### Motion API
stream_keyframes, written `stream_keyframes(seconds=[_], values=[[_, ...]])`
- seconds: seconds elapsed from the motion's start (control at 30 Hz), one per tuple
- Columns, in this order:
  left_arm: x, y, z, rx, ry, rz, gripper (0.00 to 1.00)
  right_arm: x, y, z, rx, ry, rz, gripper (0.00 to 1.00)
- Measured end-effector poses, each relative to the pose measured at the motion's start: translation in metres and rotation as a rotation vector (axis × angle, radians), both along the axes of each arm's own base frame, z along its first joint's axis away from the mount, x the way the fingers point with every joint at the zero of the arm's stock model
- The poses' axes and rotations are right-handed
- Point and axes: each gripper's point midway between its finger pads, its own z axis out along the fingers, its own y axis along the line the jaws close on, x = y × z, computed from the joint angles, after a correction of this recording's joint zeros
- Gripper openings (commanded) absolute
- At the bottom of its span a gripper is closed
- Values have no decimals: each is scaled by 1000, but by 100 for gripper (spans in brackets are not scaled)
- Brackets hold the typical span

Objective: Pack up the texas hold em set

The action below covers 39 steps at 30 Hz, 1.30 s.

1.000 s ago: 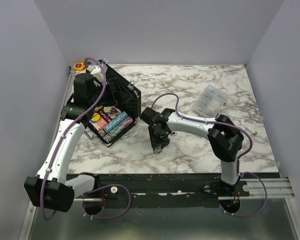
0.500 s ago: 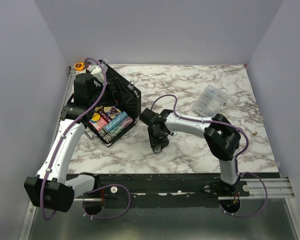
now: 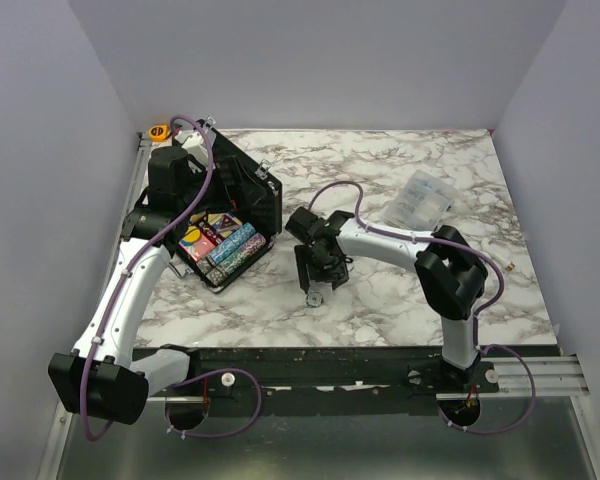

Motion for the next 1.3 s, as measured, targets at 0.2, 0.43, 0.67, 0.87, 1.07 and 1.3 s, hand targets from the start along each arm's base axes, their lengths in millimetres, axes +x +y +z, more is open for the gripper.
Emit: stream_keyframes(seconds=[0.2, 0.43, 0.67, 0.87, 1.07, 1.3], values=[[0, 0, 0, 0, 0, 0, 97, 40, -31, 6, -6, -32, -85, 78], [-1, -2, 0, 0, 0, -7, 97, 72, -65, 5, -35, -52, -134, 78], [-1, -2, 0, 0, 0, -7, 97, 85, -70, 1, -45, -56, -112, 75], [-1, -2, 0, 0, 0, -7, 97, 87, -70, -11, -68, -34, -89, 73], [-1, -2, 0, 0, 0, -8, 97, 87, -70, -16, -72, -26, -77, 66], [-1, -3, 0, 0, 0, -8, 97, 86, -70, -16, -72, -23, -77, 57]])
